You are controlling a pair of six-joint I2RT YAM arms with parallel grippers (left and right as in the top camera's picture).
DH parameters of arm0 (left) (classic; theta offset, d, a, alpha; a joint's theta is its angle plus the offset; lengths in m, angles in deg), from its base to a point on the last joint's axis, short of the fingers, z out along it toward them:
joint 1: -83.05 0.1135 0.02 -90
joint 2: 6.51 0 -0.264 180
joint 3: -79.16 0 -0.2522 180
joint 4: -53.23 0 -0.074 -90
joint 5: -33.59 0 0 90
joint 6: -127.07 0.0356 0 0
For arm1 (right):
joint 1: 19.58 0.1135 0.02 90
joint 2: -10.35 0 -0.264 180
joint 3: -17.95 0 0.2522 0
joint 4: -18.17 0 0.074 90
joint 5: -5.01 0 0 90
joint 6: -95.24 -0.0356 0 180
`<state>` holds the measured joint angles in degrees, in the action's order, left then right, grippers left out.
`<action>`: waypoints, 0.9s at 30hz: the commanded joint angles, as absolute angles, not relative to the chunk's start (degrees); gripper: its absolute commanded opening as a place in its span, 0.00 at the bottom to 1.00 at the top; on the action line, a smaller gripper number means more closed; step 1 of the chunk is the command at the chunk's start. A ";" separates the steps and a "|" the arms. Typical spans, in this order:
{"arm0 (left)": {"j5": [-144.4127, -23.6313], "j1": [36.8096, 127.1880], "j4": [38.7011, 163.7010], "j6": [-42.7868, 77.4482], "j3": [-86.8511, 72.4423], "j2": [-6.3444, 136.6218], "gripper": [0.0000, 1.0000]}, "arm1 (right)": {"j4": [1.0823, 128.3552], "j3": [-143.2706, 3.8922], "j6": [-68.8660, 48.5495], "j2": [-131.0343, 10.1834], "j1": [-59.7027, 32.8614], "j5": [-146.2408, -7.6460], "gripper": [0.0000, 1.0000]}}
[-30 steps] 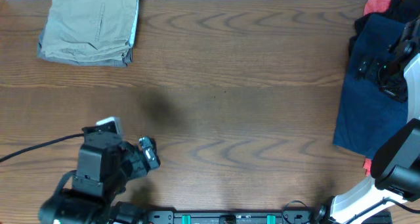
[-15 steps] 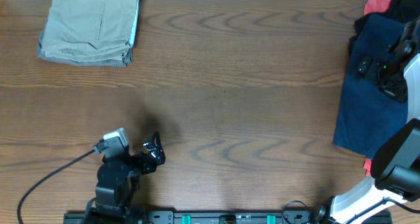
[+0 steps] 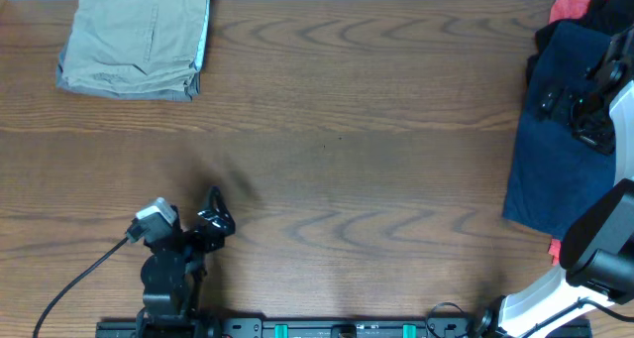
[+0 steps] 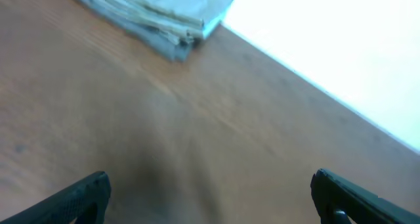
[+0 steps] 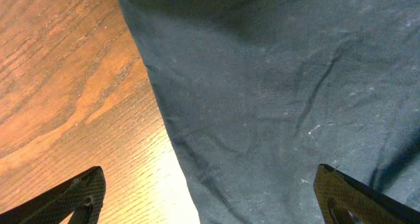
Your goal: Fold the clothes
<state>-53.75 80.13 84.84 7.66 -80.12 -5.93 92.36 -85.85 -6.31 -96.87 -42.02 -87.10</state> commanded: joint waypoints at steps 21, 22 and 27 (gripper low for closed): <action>-57.68 86.14 64.08 27.26 -86.85 -6.43 0.98 | 92.40 -85.96 -6.95 -97.02 -41.69 -87.31 0.99; -59.17 86.53 64.10 28.60 -86.85 -6.43 0.98 | 92.40 -85.96 -6.95 -97.02 -41.69 -87.31 0.99; -61.33 86.99 70.81 33.91 -86.85 -6.43 0.98 | 92.40 -85.96 -6.95 -97.02 -41.69 -87.31 0.99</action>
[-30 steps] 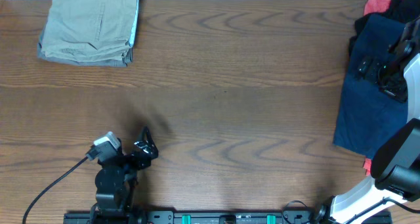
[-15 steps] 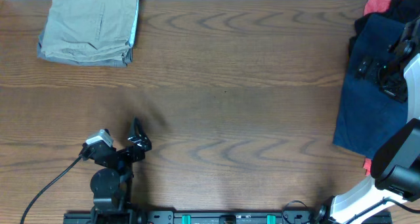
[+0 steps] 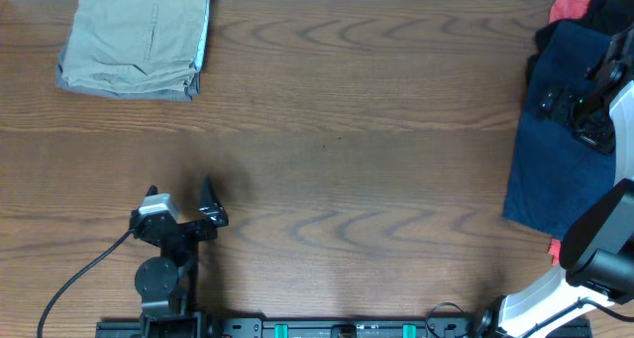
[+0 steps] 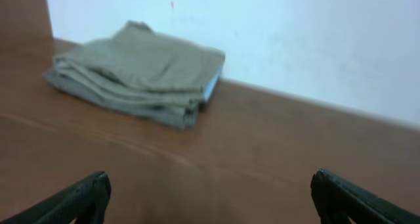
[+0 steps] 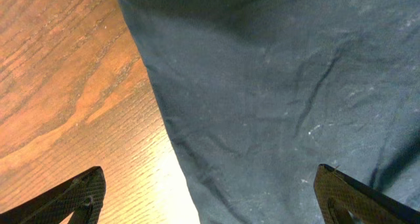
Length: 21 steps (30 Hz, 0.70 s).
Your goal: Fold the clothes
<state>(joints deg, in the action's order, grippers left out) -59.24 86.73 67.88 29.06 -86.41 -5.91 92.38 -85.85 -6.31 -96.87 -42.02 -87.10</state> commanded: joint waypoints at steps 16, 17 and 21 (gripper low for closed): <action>-61.14 86.84 70.66 33.87 -86.85 -6.28 0.98 | 92.40 -85.96 -6.95 -97.02 -41.69 -87.31 0.98; -61.14 86.84 70.66 33.87 -86.85 -6.28 0.98 | 92.40 -85.96 -6.95 -97.02 -41.69 -87.31 0.99; -61.14 86.84 70.66 33.84 -86.85 -6.28 0.98 | 92.40 -85.96 -6.92 -97.02 -41.69 -87.31 0.99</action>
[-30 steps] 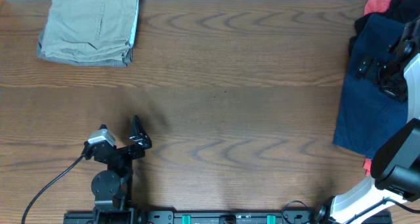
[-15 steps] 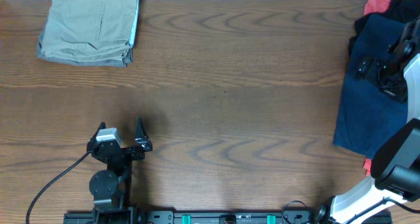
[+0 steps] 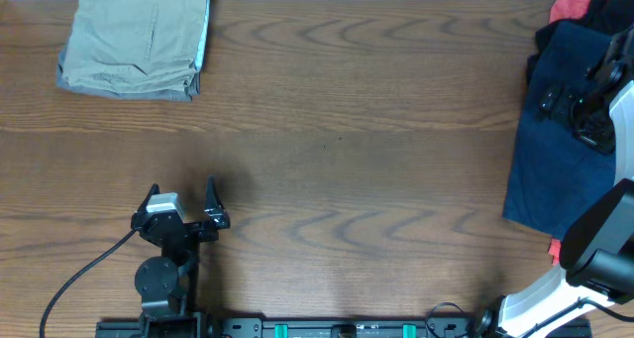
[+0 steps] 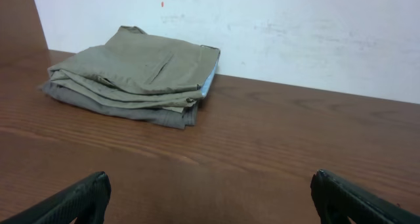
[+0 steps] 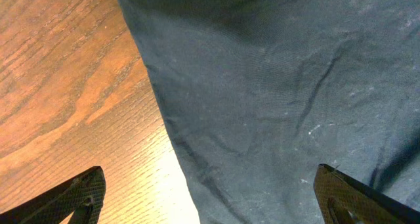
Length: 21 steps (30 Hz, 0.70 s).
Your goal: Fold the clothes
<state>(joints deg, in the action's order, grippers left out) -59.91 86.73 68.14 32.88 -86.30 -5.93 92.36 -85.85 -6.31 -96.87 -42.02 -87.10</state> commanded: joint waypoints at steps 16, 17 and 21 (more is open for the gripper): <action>-61.14 86.84 70.66 33.84 -86.85 -6.28 0.98 | 92.40 -85.96 -6.95 -97.24 -42.00 -87.31 0.99; -61.14 86.84 70.66 33.84 -86.85 -6.28 0.98 | 92.40 -85.96 -6.95 -97.24 -42.00 -87.31 0.99; -61.14 86.84 70.66 33.84 -86.85 -6.28 0.98 | 92.40 -85.96 -6.95 -97.11 -41.63 -87.31 0.99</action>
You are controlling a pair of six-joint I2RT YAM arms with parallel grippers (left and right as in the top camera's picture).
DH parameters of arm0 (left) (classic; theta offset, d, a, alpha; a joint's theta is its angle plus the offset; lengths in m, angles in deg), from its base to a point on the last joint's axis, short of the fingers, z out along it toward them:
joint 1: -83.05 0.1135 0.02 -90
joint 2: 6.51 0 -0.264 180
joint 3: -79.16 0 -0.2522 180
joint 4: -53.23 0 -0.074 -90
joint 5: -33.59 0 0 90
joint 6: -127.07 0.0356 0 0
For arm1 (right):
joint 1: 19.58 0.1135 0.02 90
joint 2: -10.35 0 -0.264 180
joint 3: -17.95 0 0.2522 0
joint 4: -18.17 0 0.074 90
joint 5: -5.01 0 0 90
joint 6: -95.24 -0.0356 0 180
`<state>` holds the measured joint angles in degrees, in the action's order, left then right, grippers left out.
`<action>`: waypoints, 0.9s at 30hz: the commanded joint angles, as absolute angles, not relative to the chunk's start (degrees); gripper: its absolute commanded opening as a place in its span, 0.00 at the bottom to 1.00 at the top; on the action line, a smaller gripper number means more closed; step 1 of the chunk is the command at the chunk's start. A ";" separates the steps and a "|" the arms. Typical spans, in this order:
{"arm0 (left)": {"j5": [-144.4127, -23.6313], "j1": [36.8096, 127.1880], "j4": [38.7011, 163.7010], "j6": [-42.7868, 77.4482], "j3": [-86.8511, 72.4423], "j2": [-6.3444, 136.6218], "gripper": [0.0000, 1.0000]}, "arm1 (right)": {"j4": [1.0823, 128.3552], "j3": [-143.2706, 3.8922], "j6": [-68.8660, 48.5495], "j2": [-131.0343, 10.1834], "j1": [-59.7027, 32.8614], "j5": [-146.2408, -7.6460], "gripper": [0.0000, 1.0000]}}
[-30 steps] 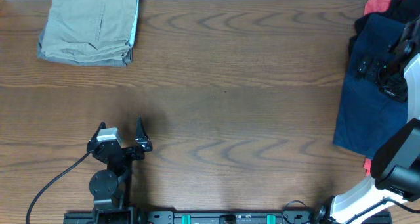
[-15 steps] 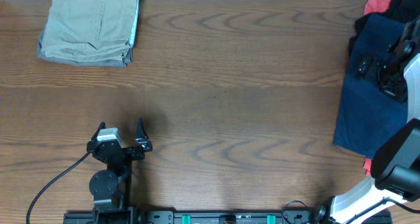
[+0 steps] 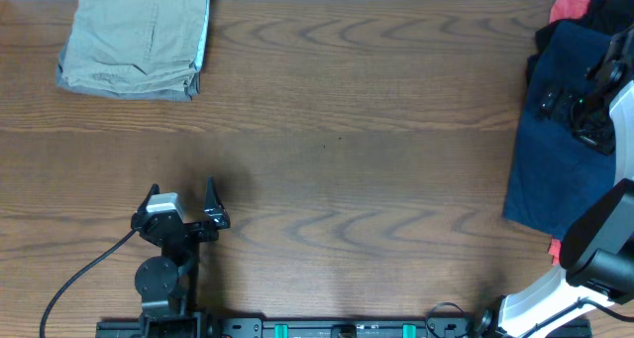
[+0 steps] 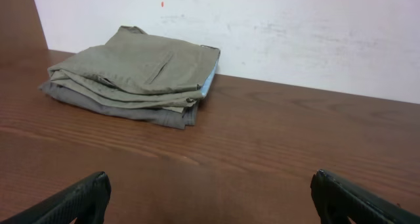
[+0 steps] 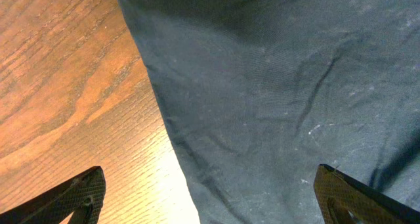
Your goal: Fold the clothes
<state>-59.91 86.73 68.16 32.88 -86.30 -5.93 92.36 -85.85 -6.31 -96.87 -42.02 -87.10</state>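
Note:
A folded khaki garment (image 3: 134, 39) lies at the table's far left corner; the left wrist view shows the khaki garment (image 4: 134, 76) against the white wall. A dark blue garment (image 3: 555, 150) lies spread at the right edge, and the right wrist view shows the blue cloth (image 5: 282, 99) up close. My left gripper (image 3: 181, 197) stands open near the front left, empty, facing the khaki stack. My right gripper (image 3: 584, 105) hovers open over the blue garment, its jaws wide apart above the cloth's left hem.
Red and black clothes (image 3: 589, 6) are piled at the far right corner behind the blue garment. A bit of red cloth (image 3: 555, 249) shows near the right arm's base. The wooden table (image 3: 347, 130) stretches between the two garments.
My left gripper was tilted down at the table near the front left, its view blurred. Then it had levelled toward the khaki stack and sat a little further left. It has stayed there since. The right gripper stayed open over the blue garment throughout.

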 commanded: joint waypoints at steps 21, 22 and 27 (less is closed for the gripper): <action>-61.14 86.84 70.66 33.87 -86.85 -6.28 0.98 | 92.42 -85.96 -6.95 -67.50 -37.56 -87.31 0.99; -61.14 86.84 70.66 33.87 -86.85 -6.28 0.98 | 92.42 -85.96 -6.95 -65.40 -36.99 -87.31 0.99; -61.14 86.84 70.66 33.87 -86.85 -6.28 0.98 | 92.42 -85.96 -6.95 -54.27 -33.58 -87.31 0.99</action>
